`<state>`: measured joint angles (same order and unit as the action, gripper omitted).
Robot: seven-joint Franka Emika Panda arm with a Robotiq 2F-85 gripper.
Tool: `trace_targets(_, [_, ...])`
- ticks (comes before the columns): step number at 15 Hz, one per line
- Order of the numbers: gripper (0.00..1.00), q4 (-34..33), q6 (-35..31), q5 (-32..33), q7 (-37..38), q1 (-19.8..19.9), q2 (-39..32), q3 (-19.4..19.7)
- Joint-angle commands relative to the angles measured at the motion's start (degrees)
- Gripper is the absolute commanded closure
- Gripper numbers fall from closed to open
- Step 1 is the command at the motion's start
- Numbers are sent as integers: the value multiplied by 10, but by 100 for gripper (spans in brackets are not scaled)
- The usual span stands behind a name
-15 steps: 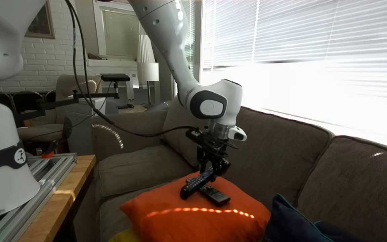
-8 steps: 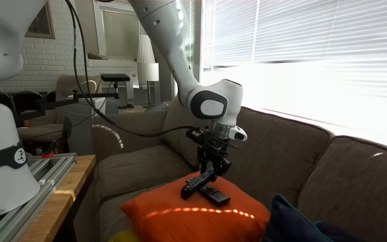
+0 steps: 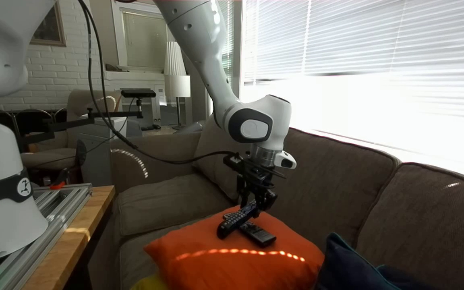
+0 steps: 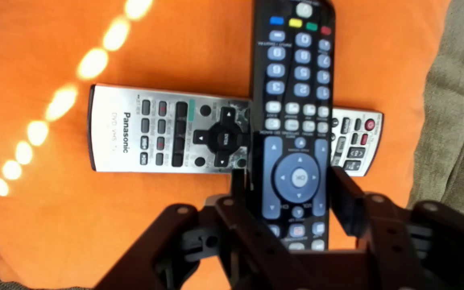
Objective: Rotate the remote control on top to the left.
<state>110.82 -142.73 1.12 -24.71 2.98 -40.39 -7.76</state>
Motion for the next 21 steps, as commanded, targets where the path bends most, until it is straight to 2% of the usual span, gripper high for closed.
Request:
trace_targets(1, [46,-1,1,4,3,4,-1,-4])
trace_targets(4, [46,-1,1,4,3,4,-1,-4])
trace_targets(5, [21,-1,3,4,4,4,0,-4])
trace_targets(6, [20,1,-3,4,6,3,2,-3])
trace_targets(7, [39,-1,1,4,3,4,-1,-4])
trace_targets(9, [24,-1,0,4,4,4,-1,-4])
trace_targets(10, [21,-1,0,4,4,4,-1,-4])
trace_targets(15, [20,-1,0,4,4,4,-1,-4])
trace_targets(16, [5,4,-1,1,3,6,6,-6])
trace_targets(18, [0,11,-3,-2,0,8,16,-10])
trace_targets(21, [0,11,-10,3,-1,7,17,-9])
